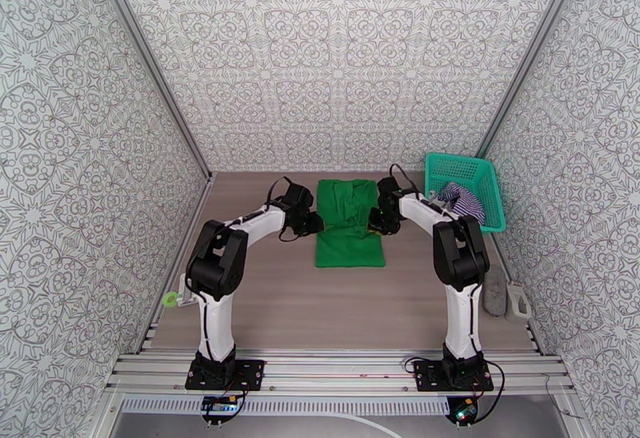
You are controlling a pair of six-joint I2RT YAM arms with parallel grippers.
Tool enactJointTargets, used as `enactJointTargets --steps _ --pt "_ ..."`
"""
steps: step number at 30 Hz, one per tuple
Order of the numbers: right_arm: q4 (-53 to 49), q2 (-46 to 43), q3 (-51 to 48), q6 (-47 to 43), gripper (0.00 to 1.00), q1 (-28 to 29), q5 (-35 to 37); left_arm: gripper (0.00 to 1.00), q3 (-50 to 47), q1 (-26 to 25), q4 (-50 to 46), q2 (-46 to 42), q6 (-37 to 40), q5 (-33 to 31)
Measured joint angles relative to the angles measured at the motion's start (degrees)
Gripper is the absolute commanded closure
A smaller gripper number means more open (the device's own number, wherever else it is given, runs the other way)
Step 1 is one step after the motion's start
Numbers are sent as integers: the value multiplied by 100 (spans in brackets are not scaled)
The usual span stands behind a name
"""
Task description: Fold and stack the mixed laundry pile
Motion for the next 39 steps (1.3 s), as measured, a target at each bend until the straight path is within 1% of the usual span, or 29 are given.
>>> enactJointTargets --steps 2,5,13,15,17,19,22,24,27,31,35,39 --pt "170 15 0 33 60 -76 -85 60 31 66 50 9 -24 7" --pt "369 42 11 111 58 -199 -175 56 76 164 146 9 -31 9" --pt "662 68 114 273 52 -417 -278 55 254 376 162 -26 7 7" --pt "671 -2 68 271 52 -433 -273 58 162 387 125 -199 96 -24" --pt "815 -319 -267 271 53 -442 -275 63 -166 343 94 -584 184 -63" --pt "911 -817 -734 271 54 -442 -284 66 -562 219 66 -1108 275 -122" --pt "1128 -1523 -1340 271 57 -389 -315 66 -973 -125 70 -1694 365 -173" --pt "1344 -1762 -1613 271 59 -293 -323 66 -1128 -365 122 -1790 417 -195" --pt "1622 -1733 -1845 295 62 -87 -391 67 -1231 -632 162 -1611 435 -205" --pt "1856 -1338 -1829 317 65 55 -544 70 -1130 -640 323 -1029 463 -212" --pt "1862 -767 -1377 304 66 42 -592 69 -625 -540 354 -380 560 -210" --pt "1875 -306 -765 267 66 24 -590 67 -96 -385 437 31 590 -205"
